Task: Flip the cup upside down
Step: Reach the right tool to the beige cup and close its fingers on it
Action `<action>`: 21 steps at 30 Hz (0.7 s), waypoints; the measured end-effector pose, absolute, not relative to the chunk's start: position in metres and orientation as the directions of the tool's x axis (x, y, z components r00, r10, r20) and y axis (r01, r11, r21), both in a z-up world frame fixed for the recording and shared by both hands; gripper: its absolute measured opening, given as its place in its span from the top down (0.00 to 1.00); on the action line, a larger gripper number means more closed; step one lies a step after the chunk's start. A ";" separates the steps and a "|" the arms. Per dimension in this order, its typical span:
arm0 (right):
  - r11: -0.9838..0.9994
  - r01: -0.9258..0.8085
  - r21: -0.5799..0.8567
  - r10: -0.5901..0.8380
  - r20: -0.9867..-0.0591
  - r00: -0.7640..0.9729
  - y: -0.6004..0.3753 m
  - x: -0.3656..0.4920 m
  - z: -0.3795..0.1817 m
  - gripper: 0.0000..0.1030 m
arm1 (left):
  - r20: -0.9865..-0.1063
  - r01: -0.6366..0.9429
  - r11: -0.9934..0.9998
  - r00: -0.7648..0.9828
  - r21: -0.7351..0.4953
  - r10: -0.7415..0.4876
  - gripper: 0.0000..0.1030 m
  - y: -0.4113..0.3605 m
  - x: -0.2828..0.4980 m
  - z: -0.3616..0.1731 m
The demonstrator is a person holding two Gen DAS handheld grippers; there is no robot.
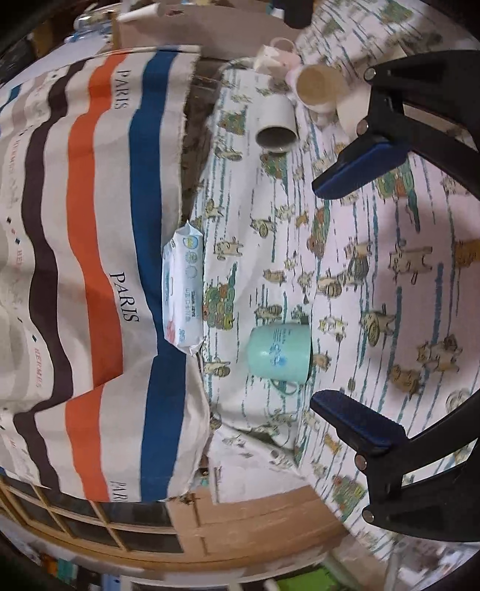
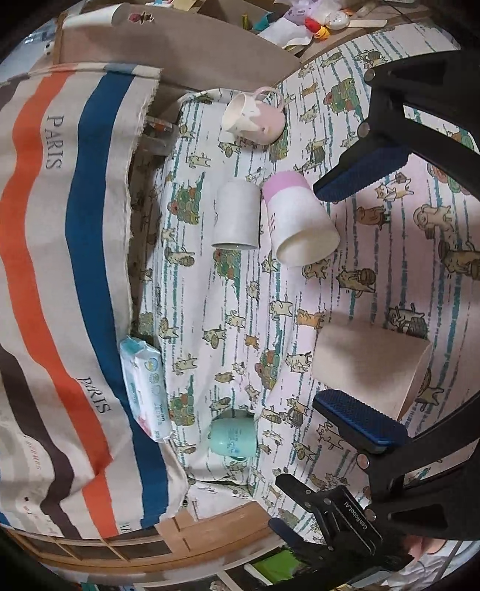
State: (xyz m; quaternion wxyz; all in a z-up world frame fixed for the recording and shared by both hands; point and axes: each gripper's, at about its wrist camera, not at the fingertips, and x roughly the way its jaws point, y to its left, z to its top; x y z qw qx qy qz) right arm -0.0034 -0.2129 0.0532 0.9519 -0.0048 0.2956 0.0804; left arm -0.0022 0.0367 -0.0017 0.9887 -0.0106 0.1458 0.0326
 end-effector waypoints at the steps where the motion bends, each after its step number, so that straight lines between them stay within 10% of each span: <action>1: 0.987 -0.157 0.042 0.153 -0.569 0.808 -0.211 -0.001 0.053 0.00 | -0.295 -0.067 0.998 0.954 -0.010 0.061 0.00 0.037 -0.001 -0.002; 21: 0.977 -0.128 0.169 0.208 -0.881 0.424 -0.178 0.107 0.009 0.00 | -0.288 -0.107 0.994 0.952 0.000 0.103 0.00 0.038 -0.003 -0.002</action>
